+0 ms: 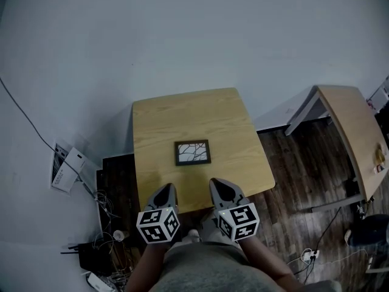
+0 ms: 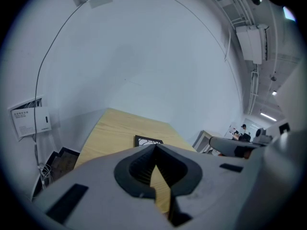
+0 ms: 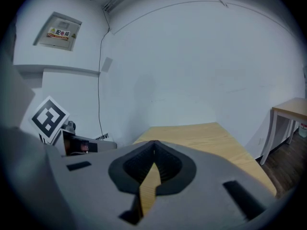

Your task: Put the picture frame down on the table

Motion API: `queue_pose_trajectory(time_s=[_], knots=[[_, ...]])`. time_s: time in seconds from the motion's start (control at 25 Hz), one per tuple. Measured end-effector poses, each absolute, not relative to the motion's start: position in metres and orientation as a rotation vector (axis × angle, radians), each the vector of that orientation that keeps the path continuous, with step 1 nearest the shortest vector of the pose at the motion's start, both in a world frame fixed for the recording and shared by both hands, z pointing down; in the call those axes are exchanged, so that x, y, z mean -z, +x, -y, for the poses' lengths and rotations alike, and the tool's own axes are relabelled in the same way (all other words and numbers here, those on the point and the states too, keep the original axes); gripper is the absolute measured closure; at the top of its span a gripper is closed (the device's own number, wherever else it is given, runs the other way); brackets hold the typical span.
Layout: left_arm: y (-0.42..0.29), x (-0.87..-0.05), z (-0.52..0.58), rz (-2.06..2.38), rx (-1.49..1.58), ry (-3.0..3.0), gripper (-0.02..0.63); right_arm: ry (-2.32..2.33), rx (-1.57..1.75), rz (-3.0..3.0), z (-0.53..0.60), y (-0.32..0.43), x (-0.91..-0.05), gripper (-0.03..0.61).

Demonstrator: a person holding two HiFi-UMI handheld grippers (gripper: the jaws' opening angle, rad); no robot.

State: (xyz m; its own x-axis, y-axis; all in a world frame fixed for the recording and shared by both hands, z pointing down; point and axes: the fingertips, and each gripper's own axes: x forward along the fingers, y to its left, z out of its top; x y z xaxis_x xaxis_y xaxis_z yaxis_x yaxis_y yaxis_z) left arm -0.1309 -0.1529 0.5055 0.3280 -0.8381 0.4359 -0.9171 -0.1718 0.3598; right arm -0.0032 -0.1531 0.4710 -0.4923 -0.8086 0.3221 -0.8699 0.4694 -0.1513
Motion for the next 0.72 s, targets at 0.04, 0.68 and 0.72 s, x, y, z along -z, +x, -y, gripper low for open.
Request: queue_pose_trajectory(time_s=[0.04,0.68,0.72], knots=[[-0.132,-0.504,0.151,1.535,-0.180,2.038,0.611,1.453,-0.436,2.514,0.151,-0.005,-0.470,0.578],[-0.140,-0.493,0.147,1.544,-0.130,2.042,0.611,1.435,-0.394,2.516,0.143,-0.011,-0.463,0.580],[-0.140,-0.492,0.147,1.543,-0.129,2.044,0.611,1.435,-0.393,2.515,0.143,-0.011,-0.462,0.580]])
